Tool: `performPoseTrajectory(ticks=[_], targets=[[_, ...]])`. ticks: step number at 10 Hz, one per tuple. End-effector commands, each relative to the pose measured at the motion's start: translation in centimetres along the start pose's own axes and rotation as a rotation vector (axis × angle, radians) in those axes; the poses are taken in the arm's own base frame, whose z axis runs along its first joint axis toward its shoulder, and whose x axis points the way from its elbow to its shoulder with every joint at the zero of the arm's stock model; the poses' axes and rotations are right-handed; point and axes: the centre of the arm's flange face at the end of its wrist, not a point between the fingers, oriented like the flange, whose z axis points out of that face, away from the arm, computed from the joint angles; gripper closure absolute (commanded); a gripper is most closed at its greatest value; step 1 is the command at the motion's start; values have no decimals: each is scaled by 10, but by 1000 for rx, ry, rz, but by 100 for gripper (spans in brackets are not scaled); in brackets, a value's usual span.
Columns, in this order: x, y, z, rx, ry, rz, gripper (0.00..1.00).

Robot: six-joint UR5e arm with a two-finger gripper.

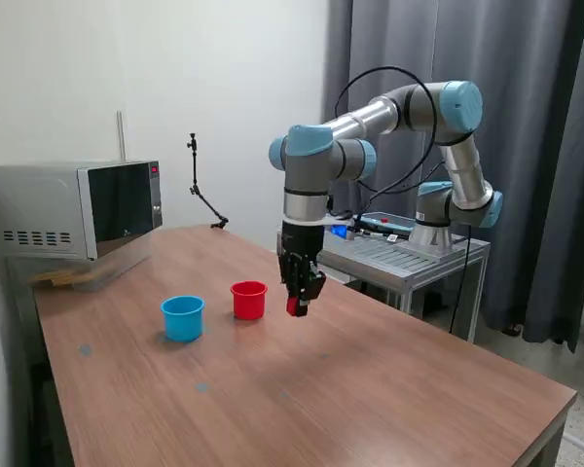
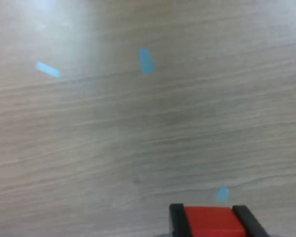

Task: Place red objects in the red bin, and blue objects in the blue bin.

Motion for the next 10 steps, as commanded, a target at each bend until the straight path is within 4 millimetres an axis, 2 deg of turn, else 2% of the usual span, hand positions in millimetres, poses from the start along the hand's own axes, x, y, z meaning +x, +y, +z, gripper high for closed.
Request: performPoseTrajectory(ticks=[1,2,3,4,6,7,8,10], targets=[[-26,-7,-15,5,-4,31,100],[-53,1,-14,12,-5,65,100],[-70,4,-16,14,-6,86,100],[-80,1,-19,19,-8,99,100],[-124,-3,-21,39,-12,155,100],[-137,-2,-18,49,-14,176,100],[-140,-2,-16,52,-15,179,100],[-175,3,-9,66,-18,229,100]])
